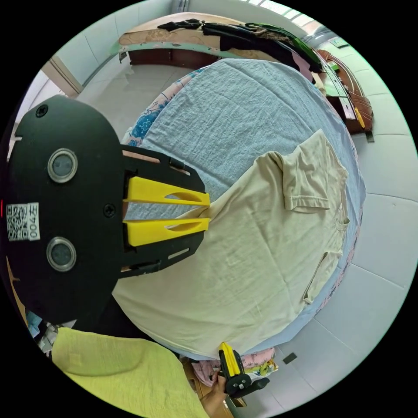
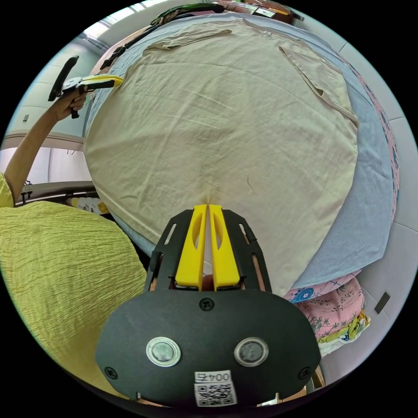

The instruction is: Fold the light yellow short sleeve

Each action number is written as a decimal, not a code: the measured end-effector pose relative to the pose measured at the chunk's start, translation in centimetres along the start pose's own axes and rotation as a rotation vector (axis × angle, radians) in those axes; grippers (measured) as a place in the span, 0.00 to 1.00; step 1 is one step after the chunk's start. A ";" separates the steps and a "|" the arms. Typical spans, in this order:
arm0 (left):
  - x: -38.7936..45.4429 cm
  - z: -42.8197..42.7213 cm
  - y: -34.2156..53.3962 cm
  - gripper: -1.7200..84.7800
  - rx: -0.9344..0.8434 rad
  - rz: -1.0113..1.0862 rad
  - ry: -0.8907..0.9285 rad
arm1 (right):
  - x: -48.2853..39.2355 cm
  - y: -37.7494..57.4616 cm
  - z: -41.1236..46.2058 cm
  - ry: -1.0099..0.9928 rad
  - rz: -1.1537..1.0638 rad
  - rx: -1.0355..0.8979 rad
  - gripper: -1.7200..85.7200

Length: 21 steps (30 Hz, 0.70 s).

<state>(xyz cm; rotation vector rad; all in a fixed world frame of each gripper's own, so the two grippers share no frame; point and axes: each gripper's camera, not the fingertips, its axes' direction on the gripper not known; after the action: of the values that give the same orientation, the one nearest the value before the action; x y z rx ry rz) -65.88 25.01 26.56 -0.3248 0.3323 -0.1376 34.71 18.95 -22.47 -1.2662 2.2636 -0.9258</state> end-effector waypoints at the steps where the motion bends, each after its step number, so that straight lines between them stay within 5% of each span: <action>1: 0.4 0.0 -0.2 0.03 -0.010 0.018 -0.032 | 0.0 0.0 0.1 0.002 0.001 0.002 0.03; 6: 0.6 -0.4 -0.2 0.03 -0.035 0.031 -0.133 | 0.1 0.1 0.3 0.001 0.007 0.005 0.02; 21: -6.3 -1.8 4.1 0.03 0.051 -0.193 0.111 | 0.1 0.0 0.6 0.008 0.011 0.007 0.02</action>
<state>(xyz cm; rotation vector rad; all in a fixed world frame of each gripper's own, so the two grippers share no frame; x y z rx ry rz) -72.06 29.51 25.44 -0.2993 0.4059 -0.3545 34.98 18.63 -22.90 -1.2485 2.2694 -0.9358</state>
